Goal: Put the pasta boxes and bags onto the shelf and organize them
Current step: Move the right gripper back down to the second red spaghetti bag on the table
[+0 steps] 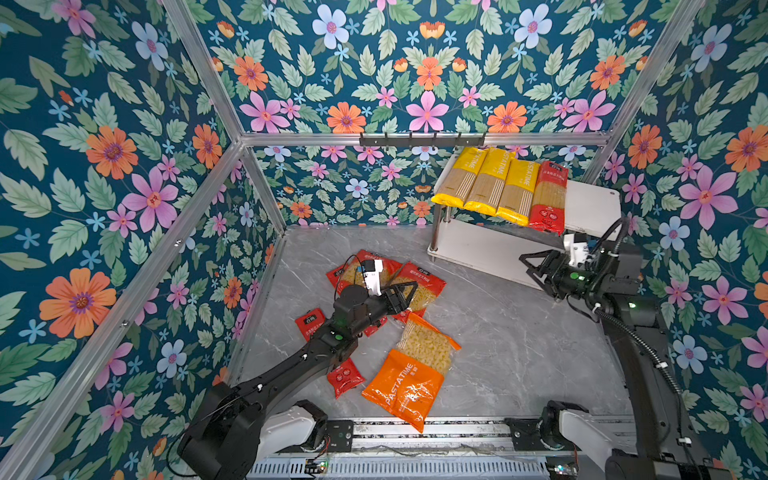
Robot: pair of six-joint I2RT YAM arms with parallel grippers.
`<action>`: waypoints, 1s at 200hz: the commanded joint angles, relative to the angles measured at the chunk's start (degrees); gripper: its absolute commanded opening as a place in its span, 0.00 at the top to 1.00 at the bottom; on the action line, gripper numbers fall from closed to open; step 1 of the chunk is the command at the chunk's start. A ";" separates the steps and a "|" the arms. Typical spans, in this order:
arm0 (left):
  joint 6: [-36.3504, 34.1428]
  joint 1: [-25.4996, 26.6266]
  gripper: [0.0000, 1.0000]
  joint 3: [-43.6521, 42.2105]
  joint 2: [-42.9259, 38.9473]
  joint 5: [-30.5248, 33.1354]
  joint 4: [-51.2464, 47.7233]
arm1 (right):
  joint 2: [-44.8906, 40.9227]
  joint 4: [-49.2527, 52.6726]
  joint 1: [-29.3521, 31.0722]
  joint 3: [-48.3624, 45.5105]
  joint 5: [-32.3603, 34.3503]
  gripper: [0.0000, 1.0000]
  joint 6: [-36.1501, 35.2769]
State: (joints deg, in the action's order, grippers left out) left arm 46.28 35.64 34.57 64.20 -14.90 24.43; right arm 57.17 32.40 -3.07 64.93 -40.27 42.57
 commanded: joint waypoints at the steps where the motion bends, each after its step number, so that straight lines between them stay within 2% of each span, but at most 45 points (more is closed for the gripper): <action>1: -8.30 -0.37 0.32 0.84 -3.37 10.12 -19.30 | -1.05 1.27 9.41 -3.44 10.91 0.40 -2.01; 21: -10.50 -2.60 0.31 0.42 -8.28 17.00 -29.60 | -0.21 -3.79 22.85 -7.67 20.87 0.42 -0.39; 38: -9.41 -6.00 0.30 -1.67 -13.90 19.42 -34.26 | 2.99 -10.57 33.84 -10.58 29.27 0.44 1.07; 62: -4.09 -9.97 0.29 -5.47 -19.68 23.45 -39.09 | 12.33 -18.52 44.26 -10.72 34.09 0.47 1.67; 77: 0.24 -11.15 0.26 -8.24 -22.29 27.77 -41.78 | 20.10 -20.13 48.24 -7.27 33.91 0.48 1.20; 94: 5.14 -11.56 0.24 -10.83 -26.16 36.28 -46.48 | 28.12 -23.14 52.35 -3.42 33.77 0.51 1.22; 112: 8.25 -11.64 0.22 -12.24 -29.63 43.29 -50.45 | 37.00 -25.55 55.39 2.22 30.13 0.56 2.03; 128: 10.79 -11.81 0.19 -13.37 -30.99 45.98 -52.52 | 45.85 -25.20 57.49 8.53 27.07 0.57 2.36; 167: 14.56 -12.62 0.17 -20.07 -32.48 39.95 -46.25 | 61.48 -23.70 59.92 23.83 18.88 0.58 3.96; 200: 15.87 -14.30 0.20 -23.36 -31.77 35.49 -42.84 | 69.83 -21.59 60.66 32.54 15.33 0.56 6.03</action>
State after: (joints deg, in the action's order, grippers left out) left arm 60.05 22.24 12.51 32.05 23.59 -22.31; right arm 123.39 9.23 57.23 93.54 -20.27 46.11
